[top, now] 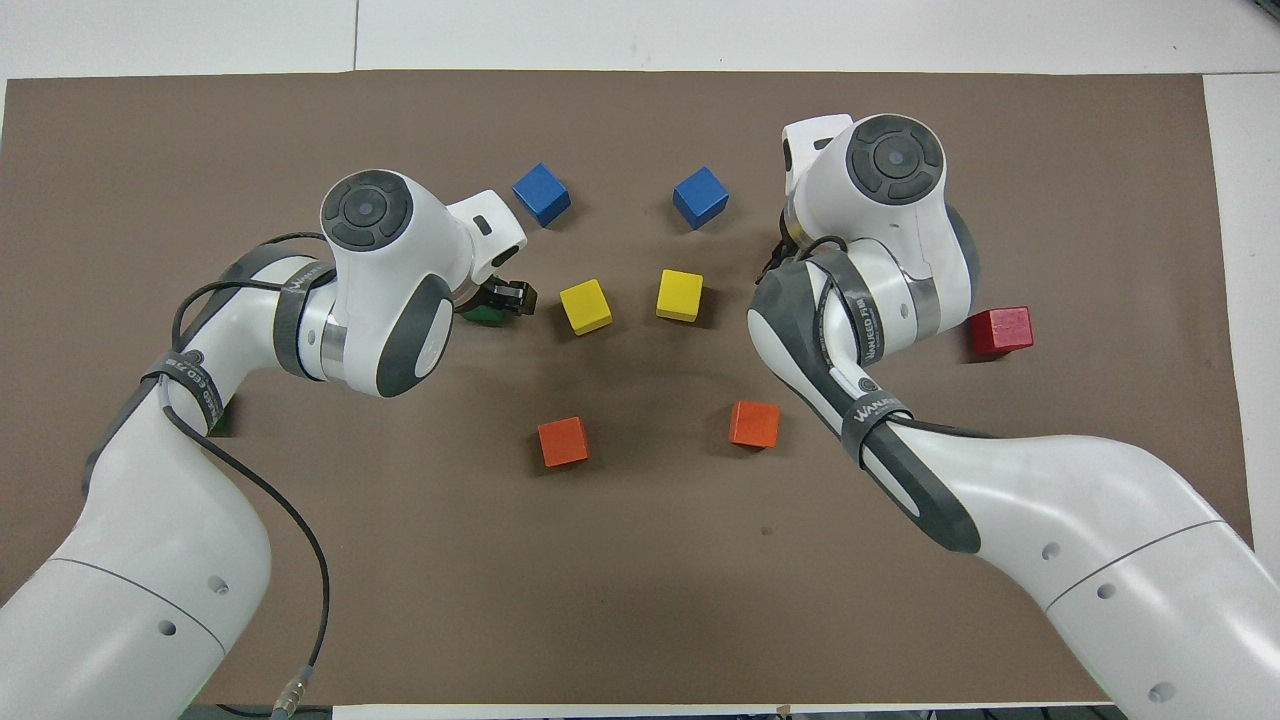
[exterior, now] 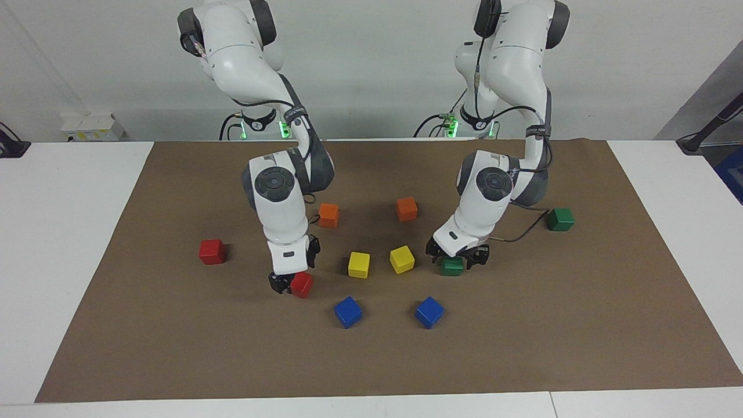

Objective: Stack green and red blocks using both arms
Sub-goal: 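Lift green with the left gripper while the right gripper lifts the red block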

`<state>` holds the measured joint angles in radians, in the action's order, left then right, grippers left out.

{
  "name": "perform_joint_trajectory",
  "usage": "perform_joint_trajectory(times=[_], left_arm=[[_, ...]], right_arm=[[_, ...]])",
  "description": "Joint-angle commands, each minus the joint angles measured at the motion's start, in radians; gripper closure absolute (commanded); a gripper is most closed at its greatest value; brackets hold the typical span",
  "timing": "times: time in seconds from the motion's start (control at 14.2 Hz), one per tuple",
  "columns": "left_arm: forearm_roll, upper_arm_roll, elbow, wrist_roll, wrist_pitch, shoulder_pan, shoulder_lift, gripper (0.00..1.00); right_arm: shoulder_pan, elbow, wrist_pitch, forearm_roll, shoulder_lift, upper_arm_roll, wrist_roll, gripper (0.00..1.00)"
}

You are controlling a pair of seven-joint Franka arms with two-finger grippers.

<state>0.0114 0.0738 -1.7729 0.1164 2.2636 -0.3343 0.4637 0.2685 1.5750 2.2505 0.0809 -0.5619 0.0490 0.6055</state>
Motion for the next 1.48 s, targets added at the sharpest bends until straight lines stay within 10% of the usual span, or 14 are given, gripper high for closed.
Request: perform_joint_trajectory(times=[0.0, 0.07, 0.35, 0.7, 0.77, 0.84, 1.41], left_arm=[[-0.045, -0.023, -0.028, 0.043, 0.002, -0.022, -0.022, 0.85], [-0.048, -0.023, -0.017, 0.042, -0.027, -0.014, -0.022, 1.0], [-0.064, -0.022, 0.065, 0.048, -0.157, 0.015, -0.046, 1.0], [-0.056, -0.02, 0.049, -0.018, -0.396, 0.145, -0.258, 1.0], [-0.057, -0.02, 0.041, -0.07, -0.444, 0.188, -0.293, 1.0], [-0.056, -0.02, 0.039, -0.123, -0.481, 0.225, -0.318, 1.0], [-0.056, -0.02, -0.231, -0.518, -0.347, 0.521, -0.49, 1.0]], right_arm=[[-0.015, 0.023, 0.038, 0.008, -0.004, 0.008, 0.059, 0.06], [-0.017, 0.031, 0.047, 0.008, -0.004, 0.008, 0.062, 0.06], [-0.023, 0.068, 0.08, 0.008, 0.007, 0.008, 0.074, 0.06], [-0.02, 0.106, 0.113, 0.006, 0.016, 0.008, 0.073, 0.11], [-0.02, 0.108, 0.109, 0.006, 0.019, 0.006, 0.074, 0.38], [-0.023, 0.108, 0.098, 0.006, 0.02, 0.006, 0.073, 0.94], [-0.286, 0.0, -0.303, -0.142, 0.218, -0.003, -0.22, 1.0]])
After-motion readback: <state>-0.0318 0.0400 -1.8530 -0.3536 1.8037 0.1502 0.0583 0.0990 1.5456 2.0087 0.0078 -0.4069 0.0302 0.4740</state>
